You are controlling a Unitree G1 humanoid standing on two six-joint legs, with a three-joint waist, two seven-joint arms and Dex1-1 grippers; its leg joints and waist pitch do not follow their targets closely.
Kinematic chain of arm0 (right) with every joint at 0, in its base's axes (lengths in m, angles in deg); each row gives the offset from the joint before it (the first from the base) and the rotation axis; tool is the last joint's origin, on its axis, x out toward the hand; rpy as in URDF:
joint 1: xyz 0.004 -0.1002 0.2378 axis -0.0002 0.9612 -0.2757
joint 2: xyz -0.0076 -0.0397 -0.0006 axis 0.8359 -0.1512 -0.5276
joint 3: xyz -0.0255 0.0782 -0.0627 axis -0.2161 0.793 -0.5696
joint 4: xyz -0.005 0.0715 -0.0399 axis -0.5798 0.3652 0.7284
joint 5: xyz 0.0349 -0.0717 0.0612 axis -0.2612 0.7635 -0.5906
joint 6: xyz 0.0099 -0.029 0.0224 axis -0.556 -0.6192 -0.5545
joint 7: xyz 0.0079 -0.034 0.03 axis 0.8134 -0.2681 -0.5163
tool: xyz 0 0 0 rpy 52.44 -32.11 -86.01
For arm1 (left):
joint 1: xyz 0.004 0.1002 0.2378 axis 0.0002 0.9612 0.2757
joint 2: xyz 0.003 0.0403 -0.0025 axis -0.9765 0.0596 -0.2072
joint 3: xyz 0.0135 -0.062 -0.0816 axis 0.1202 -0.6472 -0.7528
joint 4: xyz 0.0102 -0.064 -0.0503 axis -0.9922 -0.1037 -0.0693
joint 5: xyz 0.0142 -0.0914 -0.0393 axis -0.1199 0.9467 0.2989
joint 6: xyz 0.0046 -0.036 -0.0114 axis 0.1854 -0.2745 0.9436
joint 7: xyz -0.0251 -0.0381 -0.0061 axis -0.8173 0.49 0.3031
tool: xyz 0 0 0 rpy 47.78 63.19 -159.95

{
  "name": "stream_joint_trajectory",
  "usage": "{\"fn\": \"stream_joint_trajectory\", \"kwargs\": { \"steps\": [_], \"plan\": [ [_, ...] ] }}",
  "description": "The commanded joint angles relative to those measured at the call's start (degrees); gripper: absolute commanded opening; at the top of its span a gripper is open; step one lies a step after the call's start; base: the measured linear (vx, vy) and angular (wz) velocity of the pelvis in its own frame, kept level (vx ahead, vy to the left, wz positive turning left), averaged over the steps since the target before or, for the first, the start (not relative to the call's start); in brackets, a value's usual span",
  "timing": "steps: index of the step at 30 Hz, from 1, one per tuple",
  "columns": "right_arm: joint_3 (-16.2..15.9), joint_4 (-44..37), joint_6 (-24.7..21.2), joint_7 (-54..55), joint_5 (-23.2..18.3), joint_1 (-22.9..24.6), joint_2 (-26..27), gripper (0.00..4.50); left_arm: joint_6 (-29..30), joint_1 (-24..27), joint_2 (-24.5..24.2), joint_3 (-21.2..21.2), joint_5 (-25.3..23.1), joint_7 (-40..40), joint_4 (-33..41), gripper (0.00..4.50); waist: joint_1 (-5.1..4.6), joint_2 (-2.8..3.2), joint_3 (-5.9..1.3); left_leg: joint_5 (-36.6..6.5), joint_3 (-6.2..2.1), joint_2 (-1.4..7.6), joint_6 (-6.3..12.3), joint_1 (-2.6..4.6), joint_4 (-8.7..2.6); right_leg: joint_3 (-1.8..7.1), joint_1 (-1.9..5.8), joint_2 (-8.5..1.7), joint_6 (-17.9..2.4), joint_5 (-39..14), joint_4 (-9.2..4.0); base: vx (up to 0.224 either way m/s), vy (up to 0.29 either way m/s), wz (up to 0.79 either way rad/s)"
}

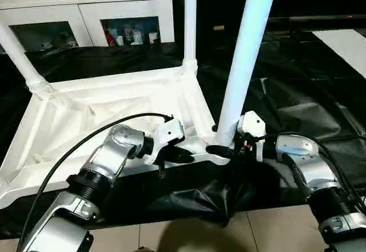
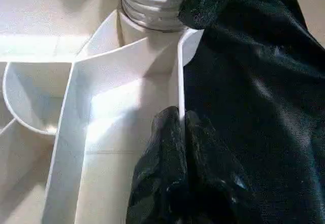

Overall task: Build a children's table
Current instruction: Rotate leg to tighten

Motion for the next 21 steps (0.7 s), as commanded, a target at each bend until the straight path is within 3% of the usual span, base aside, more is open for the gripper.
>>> {"fn": "stream_joint_trajectory", "kwargs": {
  "steps": [1, 6, 7, 8, 9, 10, 12, 13, 14, 15, 17, 19, 21],
  "plan": [
    [1.7, 4.0, -2.8, 5.6, 1.1, 0.5, 0.8, 2.56, 2.5, 0.2, 0.8, 0.4, -0.8, 2.9, -2.2, 0.00, -0.21, -1.01, -3.45, -9.8, 0.08, 0.93, 5.49, 0.79, -3.58, 1.60, 2.81, -1.49, -14.9, -5.6, -3.81, 0.000, 0.000, 0.00],
    [3.1, 7.3, -4.7, 14.5, 2.4, 0.1, 3.9, 2.53, 4.3, -1.9, 3.9, -2.2, -1.4, 11.4, -6.3, 0.00, -0.68, -0.95, -2.91, -17.3, -0.21, 0.88, 1.47, 1.41, -4.48, 1.58, 2.50, -1.57, -12.1, -16.8, -5.06, 0.000, 0.000, 0.00],
    [3.5, 9.3, -5.4, 20.7, 3.9, -0.5, 6.0, 2.46, 5.1, -3.6, 6.0, -3.7, -1.6, 16.7, -9.2, 0.00, -0.98, -0.70, -2.64, -18.9, -0.22, 0.85, 0.78, 1.42, -4.64, 1.65, 2.25, -1.52, -11.6, -18.2, -5.27, 0.000, 0.000, 0.00],
    [3.5, 9.3, -5.4, 20.7, 3.9, -0.5, 6.0, 2.46, 5.1, -3.6, 6.0, -3.7, -1.6, 16.7, -9.2, 0.00, -1.20, -0.76, -2.51, -20.1, -0.24, 0.72, 0.27, 1.53, -4.71, 1.56, 2.18, -1.50, -11.2, -19.7, -5.49, 0.000, 0.000, 0.00],
    [4.3, 12.0, -6.8, 28.7, 5.1, -1.5, 8.7, 2.45, 6.0, -5.9, 8.4, -5.0, -1.9, 22.5, -13.0, 0.00, -1.38, -0.96, -2.53, -22.1, -0.47, 0.57, -0.49, 1.78, -4.75, 1.46, 2.24, -1.60, -10.0, -23.0, -5.78, 0.000, 0.000, 0.00],
    [4.9, 13.4, -7.7, 32.6, 5.3, -2.3, 10.0, 2.45, 6.4, -7.2, 9.4, -5.8, -1.8, 25.2, -14.9, 0.00, -1.72, -0.79, -2.51, -22.9, -0.53, 0.42, -1.25, 2.05, -4.79, 1.57, 1.86, -1.58, -9.4, -24.7, -5.95, 0.000, 0.000, 0.00],
    [6.1, 15.4, -8.8, 38.6, 5.1, -3.8, 11.9, 2.45, 6.6, -9.1, 10.7, -6.8, -1.8, 28.9, -17.6, 0.00, -1.85, -0.99, -2.62, -22.8, -0.80, 0.35, -1.24, 1.69, -4.90, 1.43, 2.25, -1.65, -8.6, -25.0, -6.10, 0.000, 0.000, 0.00],
    [7.0, 16.6, -9.3, 41.8, 4.8, -4.7, 12.9, 2.45, 6.4, -10.1, 11.3, -7.3, -1.7, 30.8, -19.2, 0.00, -1.91, -0.69, -2.63, -22.7, -0.75, 0.31, -1.02, 1.69, -4.94, 1.47, 2.07, -1.66, -8.5, -24.4, -6.20, 0.000, 0.000, 0.00],
    [7.4, 17.1, -9.5, 42.9, 4.7, -5.0, 13.3, 2.45, 6.3, -10.5, 11.5, -7.5, -1.7, 31.5, -19.7, 0.00, -2.02, -0.76, -2.67, -22.9, -0.68, 0.24, -1.03, 1.76, -4.84, 1.48, 1.92, -1.64, -8.6, -24.4, -6.27, 0.000, 0.000, 0.00],
    [9.8, 20.0, -9.8, 49.0, 3.4, -7.4, 15.6, 2.45, 4.9, -12.7, 12.6, -8.6, -1.6, 35.4, -23.1, 0.00, -1.98, -0.68, -2.77, -22.8, -0.76, 0.25, -0.94, 1.75, -4.87, 1.44, 2.03, -1.63, -8.8, -23.4, -6.24, 0.000, 0.000, 0.00],
    [10.4, 20.8, -9.8, 50.5, 3.0, -8.0, 16.2, 2.45, 4.6, -13.2, 12.8, -8.7, -1.6, 36.3, -23.9, 0.00, -2.09, -0.68, -2.83, -23.1, -0.77, 0.20, -1.06, 1.80, -4.93, 1.43, 1.97, -1.59, -9.1, -22.5, -6.21, 0.000, 0.000, 0.00],
    [11.8, 22.9, -8.7, 53.3, 2.0, -10.3, 18.0, 2.45, 4.0, -14.3, 13.2, -8.9, -1.7, 37.4, -25.6, 0.00, -1.93, -0.26, -2.81, -22.4, -0.70, 0.31, -0.52, 1.63, -4.98, 1.50, 2.03, -1.60, -9.6, -19.6, -6.02, 0.000, 0.000, 0.00],
    [13.1, 24.5, -7.8, 54.1, 0.7, -11.9, 19.2, 2.45, 3.6, -14.7, 13.3, -8.7, -2.0, 37.3, -26.3, 0.00, -2.02, -0.39, -2.94, -21.5, -0.65, 0.32, -0.07, 1.40, -4.97, 1.50, 2.26, -1.59, -10.7, -16.6, -5.70, 0.000, 0.000, 0.00]
  ]
}}
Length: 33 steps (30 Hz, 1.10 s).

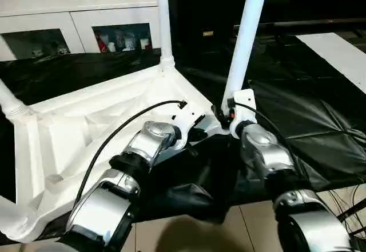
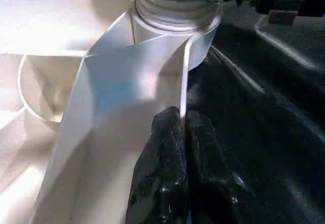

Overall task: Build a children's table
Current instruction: Rotate leg to tighten

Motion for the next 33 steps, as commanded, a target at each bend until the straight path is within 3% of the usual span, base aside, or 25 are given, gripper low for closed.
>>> {"fn": "stream_joint_trajectory", "kwargs": {
  "steps": [1, 2, 3, 5, 6, 7, 12, 13, 16, 18, 19, 20, 21, 23, 27, 28, 33],
  "plan": [
    [1.3, 4.5, -1.3, 0.5, -2.0, 1.2, 1.2, 2.45, 0.3, -1.0, -2.3, -3.0, -1.6, 6.3, -2.1, 0.00, -0.14, 0.62, -2.77, -21.4, -0.58, 0.58, 0.05, 0.45, -4.97, 1.36, 1.46, -1.58, -11.3, -15.7, -5.22, 0.000, 0.000, 0.00],
    [1.4, 4.7, -0.8, 0.0, -2.1, 0.8, 1.5, 2.45, 0.2, -1.0, -2.4, -2.7, -1.8, 5.8, -2.1, 0.00, -0.14, 0.62, -2.77, -21.4, -0.58, 0.58, 0.05, 0.45, -4.97, 1.36, 1.46, -1.58, -11.3, -15.7, -5.22, 0.000, 0.000, 0.00],
    [1.4, 4.7, -0.1, -1.2, -1.8, 0.2, 1.7, 2.45, -0.3, -1.2, -2.3, -2.3, -1.9, 4.8, -2.3, 0.00, -0.21, 0.18, -2.92, -20.8, -0.48, 0.56, 0.44, 0.35, -4.87, 1.29, 1.67, -1.48, -11.6, -13.8, -5.15, 0.000, 0.000, 0.00],
    [1.2, 3.6, 1.5, -4.7, -2.4, -0.2, 1.7, 2.45, -1.7, -1.2, -2.6, -1.2, -2.1, 2.0, -2.0, 0.00, -0.15, 0.72, -2.99, -18.5, -0.36, 0.64, 1.18, 0.32, -4.77, 1.31, 1.86, -1.50, -13.0, -9.4, -4.89, 0.000, 0.000, 0.00],
    [1.0, 2.7, 2.0, -5.9, -2.5, -0.1, 1.5, 2.88, -1.6, -1.0, -2.8, -0.9, -2.1, 1.0, -1.4, 0.00, -0.09, 0.81, -3.10, -17.0, -0.30, 0.60, 1.66, 0.22, -4.66, 1.25, 2.12, -1.52, -13.7, -7.1, -4.66, 0.000, 0.000, 0.00],
    [0.5, 1.6, 2.6, -7.3, -2.3, 0.1, 1.0, 2.88, -1.7, -0.7, -3.0, -0.6, -2.0, -0.5, -0.6, 0.00, -0.06, 1.04, -3.10, -16.4, -0.32, 0.64, 1.88, 0.21, -4.65, 1.22, 2.20, -1.55, -14.0, -6.1, -4.60, 0.000, 0.000, 0.00],
    [-2.7, -5.1, 2.4, -14.6, -1.1, 3.0, -2.9, 3.31, -3.0, 0.3, -4.8, 1.3, -0.9, -8.2, 2.1, 0.00, -0.25, 0.68, -3.50, -9.7, -0.18, 0.48, 4.94, -0.13, -3.97, 1.01, 2.89, -1.55, -16.3, 2.1, -3.82, 0.000, 0.000, 0.00],
    [-3.9, -7.4, 1.9, -17.3, -1.0, 4.3, -4.4, 3.31, -3.6, 0.9, -5.5, 1.7, -0.8, -10.0, 3.3, 0.00, 0.09, 0.84, -3.86, -5.6, -0.20, 0.60, 7.09, -0.32, -3.42, 1.01, 3.09, -1.57, -16.9, 7.2, -3.23, 0.000, 0.000, 0.00],
    [-6.8, -14.4, 1.4, -26.5, -1.2, 9.0, -9.5, 3.31, -4.9, 2.8, -8.0, 3.2, -0.1, -16.7, 7.2, 0.00, 0.51, 0.68, -3.98, -1.4, -0.03, 0.46, 10.08, -0.59, -2.82, 0.92, 2.86, -1.34, -17.9, 13.2, -2.64, 0.000, 0.000, 0.00],
    [-7.5, -17.0, 1.5, -30.3, -1.3, 10.9, -11.9, 3.31, -5.5, 3.9, -9.3, 3.9, 0.4, -20.1, 9.2, 0.00, 0.93, 0.74, -3.75, -2.8, 0.07, 0.79, 10.72, -0.54, -2.92, 0.81, 2.68, -1.38, -17.9, 10.2, -2.85, 0.000, 0.000, 0.00],
    [-7.8, -17.7, 1.8, -31.7, -1.2, 11.6, -13.0, 3.31, -5.6, 4.4, -10.0, 4.2, 0.7, -21.5, 10.1, 0.00, 1.02, 1.32, -3.61, -4.5, 0.07, 1.05, 9.99, -0.27, -3.08, 0.83, 2.43, -1.40, -17.9, 7.5, -3.05, 0.000, 0.000, 0.00],
    [-7.8, -17.7, 1.8, -31.7, -1.2, 11.6, -13.0, 3.31, -5.6, 4.4, -10.0, 4.2, 0.7, -21.5, 10.1, 0.00, 0.98, 1.15, -3.50, -5.4, 0.09, 1.13, 9.52, -0.24, -3.21, 0.85, 2.40, -1.34, -17.9, 6.1, -3.21, 0.000, 0.000, 0.00],
    [-7.7, -19.2, 2.0, -34.5, -1.4, 12.8, -14.7, 3.31, -4.8, 5.1, -10.8, 4.7, 1.1, -23.8, 11.8, 0.00, 1.21, 0.56, -3.28, -8.0, 0.11, 1.27, 8.11, -0.23, -3.53, 0.99, 2.44, -1.44, -17.9, 2.4, -3.30, 0.000, 0.000, 0.00],
    [-7.9, -21.2, 1.7, -37.7, -2.4, 14.0, -16.2, 3.31, -5.4, 5.8, -11.8, 5.4, 1.3, -26.5, 13.4, 0.00, 1.43, 0.53, -3.06, -9.7, 0.19, 1.38, 7.25, -0.14, -3.69, 1.16, 2.19, -1.43, -17.3, -0.7, -3.60, 0.000, 0.000, 0.00],
    [-8.2, -22.8, 1.0, -40.0, -3.6, 14.7, -17.0, 3.31, -5.5, 6.5, -12.6, 5.7, 1.5, -28.1, 15.0, 0.00, 1.63, 0.64, -3.07, -9.3, 0.18, 1.34, 6.44, -0.18, -3.77, 1.31, 2.09, -1.50, -16.5, -1.2, -3.57, 0.000, 0.000, 0.00],
    [-8.3, -23.9, -0.1, -41.1, -4.4, 15.1, -17.2, 3.31, -5.0, 7.3, -13.5, 6.0, 1.7, -29.4, 16.8, 0.00, 1.69, 0.36, -3.25, -9.0, 0.20, 1.30, 6.39, -0.14, -3.72, 1.30, 2.19, -1.48, -16.5, -0.9, -3.55, 0.000, 0.000, 0.00],
    [-8.5, -22.0, -0.4, -41.9, -3.9, 14.2, -16.8, 3.31, -4.5, 7.4, -14.1, 6.0, 1.6, -30.1, 17.5, 0.00, 1.83, 0.46, -3.39, -6.7, 0.21, 1.09, 6.88, -0.35, -3.42, 1.26, 2.15, -1.55, -16.7, 1.0, -3.24, 0.000, 0.000, 0.00]
  ]
}}
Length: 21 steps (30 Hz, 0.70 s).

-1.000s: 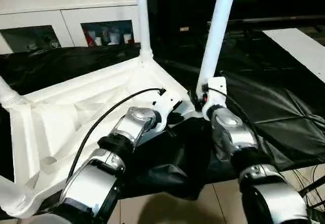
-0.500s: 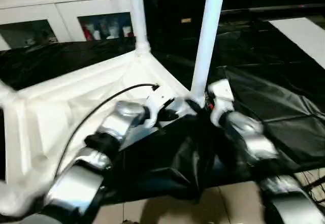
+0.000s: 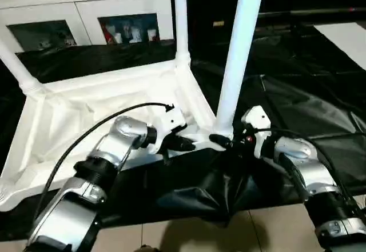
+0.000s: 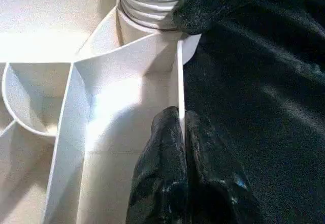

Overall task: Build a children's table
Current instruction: Rotate leg to tighten

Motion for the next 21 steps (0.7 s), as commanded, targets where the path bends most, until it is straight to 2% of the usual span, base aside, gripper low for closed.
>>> {"fn": "stream_joint_trajectory", "kwargs": {
  "steps": [1, 5, 7, 14, 21],
  "plan": [
    [0.5, 0.1, -0.6, -0.1, -0.2, -1.0, -0.1, 3.31, 0.4, 0.1, -0.5, 1.0, 0.2, -2.6, 2.2, 0.00, -0.04, -0.96, -4.08, -6.6, 0.08, 0.88, 6.60, 0.98, -3.18, 1.52, 3.33, -1.59, -16.2, 0.7, -2.88, 0.000, 0.000, 0.00],
    [0.8, -0.1, -0.9, -1.2, -0.8, -0.8, 0.1, 3.15, 0.7, 0.2, -0.6, 1.0, 0.3, -2.9, 2.3, 0.00, 0.01, -1.15, -4.06, -6.2, 0.10, 0.87, 6.94, 0.96, -3.12, 1.53, 3.29, -1.58, -16.1, 0.3, -2.89, 0.000, 0.000, 0.00],
    [0.7, -0.5, -1.1, -1.5, -1.2, -0.5, 0.1, 2.83, 1.0, 0.5, -0.7, 1.0, 0.4, -3.1, 2.9, 0.00, 0.04, -1.15, -4.03, -5.8, 0.08, 0.88, 7.15, 0.93, -3.08, 1.52, 3.28, -1.60, -16.1, 0.3, -2.87, 0.000, 0.000, 0.00],
    [0.6, 0.4, -0.7, -1.3, -1.0, -0.4, 0.4, 2.70, 1.5, 1.1, -1.0, 1.2, 0.5, -3.5, 3.5, 0.00, -0.01, -1.16, -3.96, -5.8, 0.09, 0.84, 7.20, 0.95, -3.03, 1.52, 3.22, -1.55, -15.9, -0.4, -2.87, 0.000, 0.000, 0.00],
    [2.0, 1.9, -0.9, 3.5, -0.2, 0.3, 2.1, 2.70, 2.3, 1.5, -0.5, 1.2, 0.0, -2.2, 3.1, 0.00, -0.20, -1.06, -3.71, -7.9, 0.07, 0.81, 5.98, 1.00, -3.26, 1.56, 3.10, -1.54, -15.4, -3.4, -3.18, 0.000, 0.000, 0.00]
  ]
}}
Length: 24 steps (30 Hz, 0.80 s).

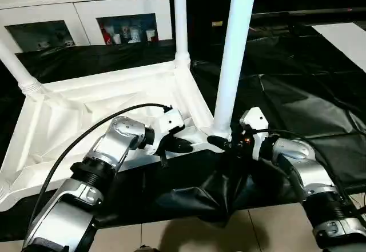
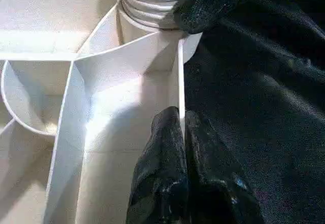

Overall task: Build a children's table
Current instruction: Rotate leg to tighten

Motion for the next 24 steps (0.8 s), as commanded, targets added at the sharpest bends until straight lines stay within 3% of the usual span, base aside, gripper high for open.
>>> {"fn": "stream_joint_trajectory", "kwargs": {
  "steps": [1, 7, 9, 11, 12, 14, 16, 18, 19, 22, 24],
  "plan": [
    [2.0, 1.7, -0.6, 4.6, 0.5, 0.1, 0.8, 2.70, 0.5, 0.4, 0.9, 1.1, -0.1, -0.8, 0.6, 0.00, -0.08, -0.97, -3.71, -8.6, 0.01, 0.77, 5.54, 0.91, -3.56, 1.53, 3.15, -1.56, -15.1, -4.5, -3.56, 0.000, 0.000, 0.00],
    [5.7, 9.0, -2.6, 23.5, 2.8, -1.9, 6.9, 2.70, 3.4, -3.2, 7.6, -1.9, -1.0, 12.4, -7.6, 0.00, -0.89, -0.74, -3.12, -14.3, -0.06, 0.53, 1.62, 1.27, -4.20, 1.61, 2.83, -1.52, -13.2, -12.4, -4.50, 0.000, 0.000, 0.00],
    [6.9, 13.0, -3.6, 31.0, 3.3, -4.1, 9.0, 2.70, 4.2, -5.4, 10.5, -4.0, -0.7, 18.9, -11.9, 0.00, -1.49, -0.33, -3.07, -16.3, -0.17, 0.32, 0.05, 1.47, -4.33, 1.64, 2.57, -1.39, -12.6, -14.1, -4.77, 0.000, 0.000, 0.00],
    [7.9, 16.8, -3.6, 37.5, 3.7, -6.5, 10.6, 2.70, 4.2, -7.3, 12.7, -5.7, -0.2, 24.1, -15.6, 0.00, -1.55, -0.54, -3.08, -16.5, -0.22, 0.23, 0.34, 1.28, -4.36, 1.62, 2.74, -1.41, -12.0, -13.9, -4.89, 0.000, 0.000, 0.00],
    [8.4, 18.4, -3.6, 39.9, 3.5, -7.7, 11.3, 2.70, 3.6, -8.2, 13.4, -6.5, -0.1, 26.8, -17.3, 0.00, -1.80, -0.04, -3.10, -16.7, -0.22, 0.07, 0.07, 1.34, -4.30, 1.58, 2.60, -1.36, -12.0, -13.6, -5.04, 0.000, 0.000, 0.00],
    [9.4, 20.7, -3.6, 44.4, 3.4, -9.6, 12.8, 2.70, 2.6, -9.3, 14.4, -7.4, -0.2, 30.5, -19.5, 0.00, -1.82, -0.06, -3.26, -16.2, -0.32, 0.09, 0.18, 1.23, -4.27, 1.52, 2.78, -1.41, -12.1, -12.2, -4.90, 0.000, 0.000, 0.00],
    [9.8, 23.0, -2.5, 47.8, 3.8, -11.4, 14.3, 2.70, 1.6, -10.2, 15.1, -8.2, -0.6, 32.8, -21.1, 0.00, -1.80, -0.23, -3.50, -14.6, -0.24, 0.04, 1.36, 1.08, -4.07, 1.49, 2.92, -1.49, -12.6, -9.3, -4.77, 0.000, 0.000, 0.00],
    [10.3, 24.4, -1.4, 49.3, 3.9, -12.5, 15.1, 2.70, 1.1, -10.6, 15.4, -8.4, -0.8, 33.4, -22.2, 0.00, -1.77, -0.20, -3.60, -13.3, -0.21, 0.05, 1.87, 1.03, -4.02, 1.39, 3.01, -1.50, -13.0, -8.0, -4.61, 0.000, 0.000, 0.00],
    [10.2, 25.5, -0.5, 49.4, 4.2, -13.3, 15.7, 2.70, 0.6, -10.8, 15.6, -8.4, -1.0, 33.3, -22.8, 0.00, -1.69, -0.59, -3.64, -12.7, -0.16, 0.09, 2.46, 0.95, -3.95, 1.39, 3.09, -1.47, -13.1, -7.2, -4.54, 0.000, 0.000, 0.00],
    [8.2, 25.8, 2.5, 44.8, 5.1, -14.0, 16.3, 2.70, -1.0, -10.2, 15.3, -7.4, -1.5, 30.5, -21.9, 0.00, -1.67, -0.65, -3.59, -13.0, -0.11, 0.21, 3.21, 0.93, -3.99, 1.32, 3.13, -1.59, -13.3, -7.9, -4.61, 0.000, 0.000, 0.00],
    [8.0, 24.6, 4.1, 42.2, 4.4, -13.6, 16.3, 3.26, -2.1, -9.6, 14.9, -6.6, -1.6, 28.5, -21.3, 0.00, -1.61, -0.67, -3.63, -12.7, -0.14, 0.32, 3.98, 0.88, -4.01, 1.34, 3.21, -1.67, -13.4, -7.9, -4.58, 0.000, 0.000, 0.00]
  ]
}}
